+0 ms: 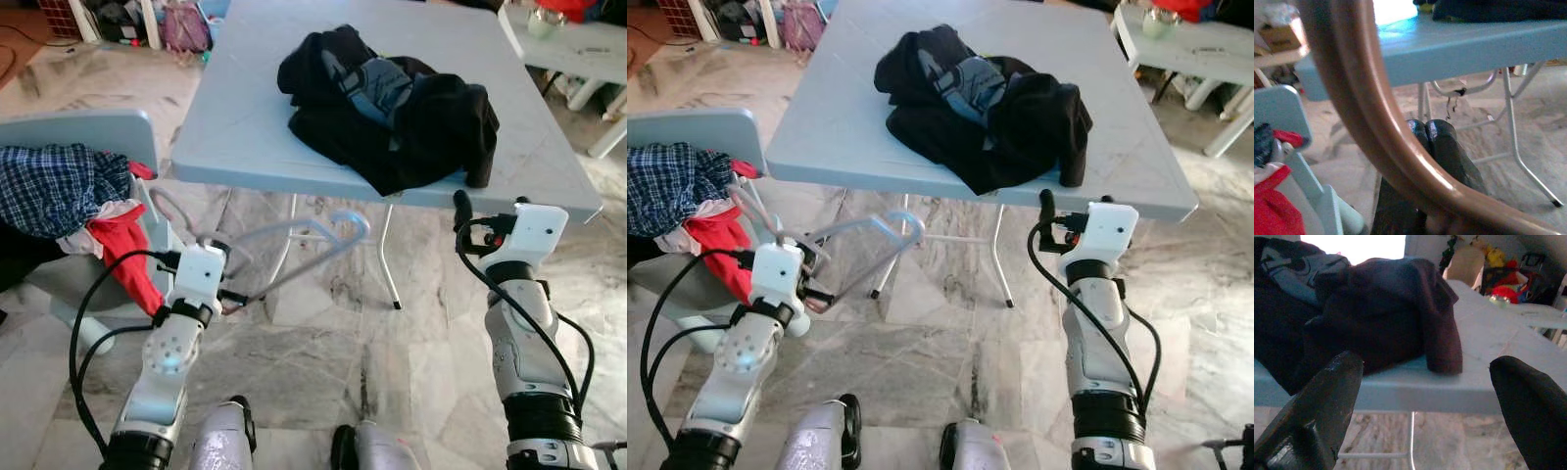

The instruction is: Hang hanger

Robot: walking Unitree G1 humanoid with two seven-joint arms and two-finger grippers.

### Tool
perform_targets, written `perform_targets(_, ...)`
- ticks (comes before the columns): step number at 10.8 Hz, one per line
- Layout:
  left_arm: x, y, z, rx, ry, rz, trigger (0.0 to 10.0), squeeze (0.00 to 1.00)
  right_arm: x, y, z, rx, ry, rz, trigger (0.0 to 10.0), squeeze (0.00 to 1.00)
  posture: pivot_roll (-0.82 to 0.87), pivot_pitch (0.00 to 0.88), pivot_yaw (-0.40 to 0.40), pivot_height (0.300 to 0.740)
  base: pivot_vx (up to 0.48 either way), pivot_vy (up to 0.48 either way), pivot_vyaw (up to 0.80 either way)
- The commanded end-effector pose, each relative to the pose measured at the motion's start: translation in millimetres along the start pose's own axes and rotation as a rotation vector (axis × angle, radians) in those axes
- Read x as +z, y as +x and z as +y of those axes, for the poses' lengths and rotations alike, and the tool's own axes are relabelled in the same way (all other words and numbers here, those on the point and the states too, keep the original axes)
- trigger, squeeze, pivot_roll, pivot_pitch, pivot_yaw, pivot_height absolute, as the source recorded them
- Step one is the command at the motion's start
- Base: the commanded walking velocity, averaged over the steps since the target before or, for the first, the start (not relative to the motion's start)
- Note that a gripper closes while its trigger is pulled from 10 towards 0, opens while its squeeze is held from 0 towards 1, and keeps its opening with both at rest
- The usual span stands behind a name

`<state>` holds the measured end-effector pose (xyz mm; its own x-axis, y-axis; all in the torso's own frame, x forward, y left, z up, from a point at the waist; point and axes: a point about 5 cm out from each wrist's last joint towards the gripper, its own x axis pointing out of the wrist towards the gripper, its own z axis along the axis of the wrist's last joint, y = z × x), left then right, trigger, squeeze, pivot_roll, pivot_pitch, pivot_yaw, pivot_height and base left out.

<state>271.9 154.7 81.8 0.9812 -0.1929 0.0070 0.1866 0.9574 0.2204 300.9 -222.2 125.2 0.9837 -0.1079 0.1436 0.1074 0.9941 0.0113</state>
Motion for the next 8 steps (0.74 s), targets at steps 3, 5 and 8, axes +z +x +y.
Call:
perform_targets(3, -11.5, -15.7, 2.8, -0.003, -0.02, 0.045, 10.0, 0.0, -41.4, -40.4, -9.9, -0.014, -0.004, 0.17, 10.0, 0.39, 0.01, 0.188, -0.079, 0.74, 0.0, 0.0, 0.0)
perform_targets(5, -8.3, -10.2, -5.6, -0.037, -0.027, 0.039, 10.0, 0.0, -47.8, -44.9, -4.1, -0.001, -0.008, 0.196, 10.0, 0.39, 0.0, 0.183, -0.075, 0.74, 0.0, 0.384, 0.0)
perform_targets(8, -6.9, -5.7, -5.0, -0.048, -0.013, 0.036, 10.0, 0.0, -41.2, -34.9, -10.7, -0.019, -0.029, 0.176, 10.0, 0.4, 0.0, 0.18, -0.076, 0.74, 0.0, 0.441, 0.0)
